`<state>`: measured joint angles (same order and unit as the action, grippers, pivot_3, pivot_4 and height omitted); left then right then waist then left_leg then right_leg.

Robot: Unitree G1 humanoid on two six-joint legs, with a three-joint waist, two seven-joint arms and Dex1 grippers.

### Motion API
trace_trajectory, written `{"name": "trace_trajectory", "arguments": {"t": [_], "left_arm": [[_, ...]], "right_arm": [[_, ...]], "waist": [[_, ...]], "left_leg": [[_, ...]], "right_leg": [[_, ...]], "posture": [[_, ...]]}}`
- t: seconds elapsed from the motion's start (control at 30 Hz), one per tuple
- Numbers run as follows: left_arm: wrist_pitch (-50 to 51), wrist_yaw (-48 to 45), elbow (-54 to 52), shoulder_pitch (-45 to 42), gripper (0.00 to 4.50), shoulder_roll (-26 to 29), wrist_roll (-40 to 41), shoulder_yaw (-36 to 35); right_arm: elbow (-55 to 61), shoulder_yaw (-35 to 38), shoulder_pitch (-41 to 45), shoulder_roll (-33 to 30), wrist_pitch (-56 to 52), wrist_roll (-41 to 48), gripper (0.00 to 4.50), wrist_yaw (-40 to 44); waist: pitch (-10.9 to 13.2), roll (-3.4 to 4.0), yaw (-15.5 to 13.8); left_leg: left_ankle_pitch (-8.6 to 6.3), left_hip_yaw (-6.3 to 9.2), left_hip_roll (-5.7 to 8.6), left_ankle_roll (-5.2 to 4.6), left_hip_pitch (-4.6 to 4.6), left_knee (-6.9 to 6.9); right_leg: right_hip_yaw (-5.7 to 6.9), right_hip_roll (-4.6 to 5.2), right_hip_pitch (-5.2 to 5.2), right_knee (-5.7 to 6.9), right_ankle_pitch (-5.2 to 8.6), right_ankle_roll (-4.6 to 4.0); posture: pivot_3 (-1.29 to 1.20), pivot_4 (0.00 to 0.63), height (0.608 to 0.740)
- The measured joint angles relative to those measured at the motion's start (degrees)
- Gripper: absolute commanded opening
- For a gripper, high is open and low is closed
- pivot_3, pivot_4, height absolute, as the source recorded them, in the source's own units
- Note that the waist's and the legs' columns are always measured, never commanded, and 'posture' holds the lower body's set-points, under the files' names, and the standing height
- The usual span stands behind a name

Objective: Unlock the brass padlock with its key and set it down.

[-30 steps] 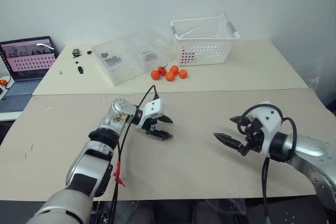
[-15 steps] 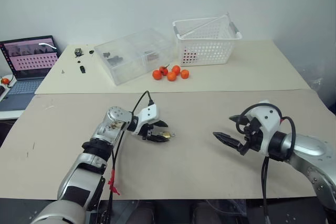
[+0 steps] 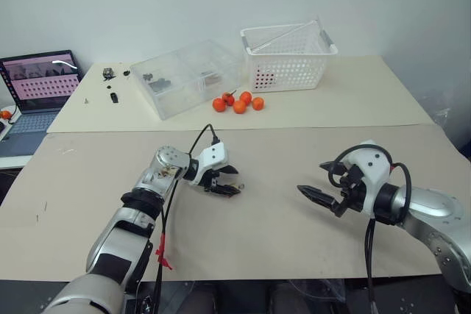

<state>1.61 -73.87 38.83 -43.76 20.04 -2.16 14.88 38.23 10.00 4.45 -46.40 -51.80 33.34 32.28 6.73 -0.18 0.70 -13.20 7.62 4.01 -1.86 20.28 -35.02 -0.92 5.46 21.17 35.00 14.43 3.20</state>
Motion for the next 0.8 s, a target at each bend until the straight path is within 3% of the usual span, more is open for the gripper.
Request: {"name": "trace_trajectory", "arguments": {"t": [0.27,0.8], "left_arm": [[4.95,0.79,-8.19,4.70,3.25,2.58,0.00,0.67],[10.14,3.03,-13.27,5.61,3.25,2.47,0.29,1.14]], "right_arm": [[0.01,0.00,-0.06,0.05,0.00,-0.02,4.50,-0.30],[-0.61,-0.72,1.07,0.39,0.13,-1.12,4.50,0.10]], "waist": [[-0.01,0.01,-0.02],[-0.01,0.02,-0.04]], "left_leg": [[0.00,0.04,-0.03,0.00,-0.03,0.03],[0.00,0.04,-0.02,0.00,-0.02,0.04]], "right_leg": [[-0.04,-0.02,0.01,0.00,0.00,0.00],[-0.04,0.00,0.00,-0.01,0.00,0.00]], "posture": [[0.00,0.150,0.740],[0.00,0.150,0.740]]}}
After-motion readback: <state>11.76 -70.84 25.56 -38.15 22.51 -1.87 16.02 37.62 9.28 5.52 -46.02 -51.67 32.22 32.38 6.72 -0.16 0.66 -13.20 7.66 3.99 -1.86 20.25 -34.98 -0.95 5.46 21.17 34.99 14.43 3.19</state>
